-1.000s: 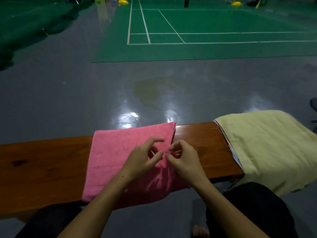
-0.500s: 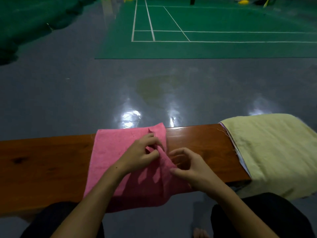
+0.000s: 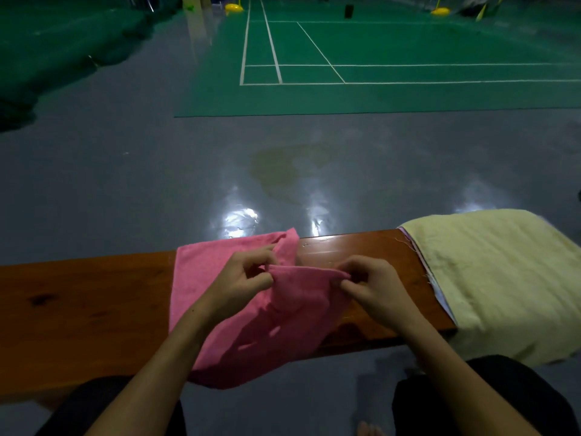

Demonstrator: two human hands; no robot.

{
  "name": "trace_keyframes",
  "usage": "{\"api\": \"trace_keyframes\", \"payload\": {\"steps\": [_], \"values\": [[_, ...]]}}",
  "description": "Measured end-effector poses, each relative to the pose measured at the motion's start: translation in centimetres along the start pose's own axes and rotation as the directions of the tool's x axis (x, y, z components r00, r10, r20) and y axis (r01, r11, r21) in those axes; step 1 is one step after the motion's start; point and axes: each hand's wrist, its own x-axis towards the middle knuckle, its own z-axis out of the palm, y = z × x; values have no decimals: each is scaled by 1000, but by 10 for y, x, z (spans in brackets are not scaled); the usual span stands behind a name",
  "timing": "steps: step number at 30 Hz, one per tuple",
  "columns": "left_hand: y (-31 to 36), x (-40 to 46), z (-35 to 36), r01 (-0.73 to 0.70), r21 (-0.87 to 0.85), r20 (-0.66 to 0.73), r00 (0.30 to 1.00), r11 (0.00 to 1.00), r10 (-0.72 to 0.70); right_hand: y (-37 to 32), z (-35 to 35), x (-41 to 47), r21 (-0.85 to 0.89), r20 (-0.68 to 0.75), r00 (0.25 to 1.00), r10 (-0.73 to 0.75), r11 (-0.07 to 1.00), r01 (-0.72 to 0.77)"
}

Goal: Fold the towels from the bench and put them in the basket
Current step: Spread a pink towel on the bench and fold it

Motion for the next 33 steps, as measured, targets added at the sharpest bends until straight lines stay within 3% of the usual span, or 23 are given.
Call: {"api": "trace_keyframes", "payload": {"steps": [5,10,17,21,33], "values": [[11,-3,3,12,-78,76,997,997,-6,0,18,26,29,-77,996,-48,998,50],[3,-4,-9,24,-45,45,999,999,-22,-8,39,39,97,-65,997,-49,994,56],[7,-8,-28,24,-117,-62,998,993,-31,-27,48,46,271,281,955,-91,963,12],[14,-10,-34,27,-75,-54,998,997,-31,-38,51,46,288,393,909,-138,957,20],[8,-13,-49,67,-58,-101,992,996,-73,-41,48,45,283,175,966,-191,949,136]]}}
